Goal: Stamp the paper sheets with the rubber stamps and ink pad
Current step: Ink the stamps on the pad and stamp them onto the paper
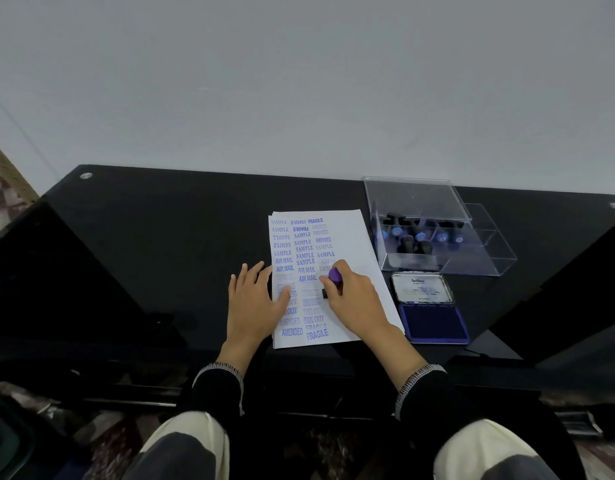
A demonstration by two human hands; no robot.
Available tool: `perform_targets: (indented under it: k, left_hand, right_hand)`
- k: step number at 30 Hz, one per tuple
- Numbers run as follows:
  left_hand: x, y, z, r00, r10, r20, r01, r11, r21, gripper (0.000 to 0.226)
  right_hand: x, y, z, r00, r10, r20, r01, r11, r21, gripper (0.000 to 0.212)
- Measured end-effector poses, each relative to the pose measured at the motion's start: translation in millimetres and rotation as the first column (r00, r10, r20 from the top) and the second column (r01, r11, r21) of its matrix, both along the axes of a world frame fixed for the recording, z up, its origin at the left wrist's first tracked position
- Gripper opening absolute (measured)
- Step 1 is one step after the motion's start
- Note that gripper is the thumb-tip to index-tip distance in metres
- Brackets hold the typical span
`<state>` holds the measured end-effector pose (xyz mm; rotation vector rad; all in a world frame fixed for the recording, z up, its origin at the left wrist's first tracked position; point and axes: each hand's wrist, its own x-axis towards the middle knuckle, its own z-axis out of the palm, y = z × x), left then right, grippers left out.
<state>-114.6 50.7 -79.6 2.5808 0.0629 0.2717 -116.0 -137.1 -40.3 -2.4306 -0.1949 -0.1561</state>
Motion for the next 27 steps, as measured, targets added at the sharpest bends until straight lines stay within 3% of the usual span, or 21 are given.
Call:
perform_targets:
  k: [16, 19, 21, 24, 27]
  left_hand:
    - [0.5, 0.7, -0.8, 1.0, -0.001, 0.007, 0.001, 1.0, -0.005, 0.057]
    - [0.4, 0.9, -0.4, 1.0, -0.004, 0.006, 0.004, 1.0, -0.002, 0.056]
    - [0.2, 1.2, -0.2, 1.0, -0.01, 0.005, 0.01, 1.0, -0.004, 0.056]
    - [0.4, 1.2, -0.4, 1.0, -0.012, 0.006, 0.012, 1.0, -0.004, 0.056]
    - [0.7, 1.3, -0.6, 1.0, -0.015, 0.006, 0.015, 1.0, -0.007, 0.056]
  right_hand:
    - [-1.6, 0.8, -3.7, 0.999, -0.004, 0.047, 0.004, 1.0, 0.006, 0.021]
    - [0.3, -2.9, -0.5, 1.0, -0.02, -0.016, 0.021, 0.994, 0.105, 0.021]
    - [3.4, -8.1, 1.6, 0.988, -0.137, -0.065, 0.149, 0.95, 0.272, 0.022]
    - [7.2, -18.7, 2.2, 0.932, -0.317, -0.176, 0.362, 0.781, 0.509, 0.025]
    - [7.8, -26.4, 1.4, 0.891, -0.343, -0.297, 0.453, 0.64, 0.621, 0.025]
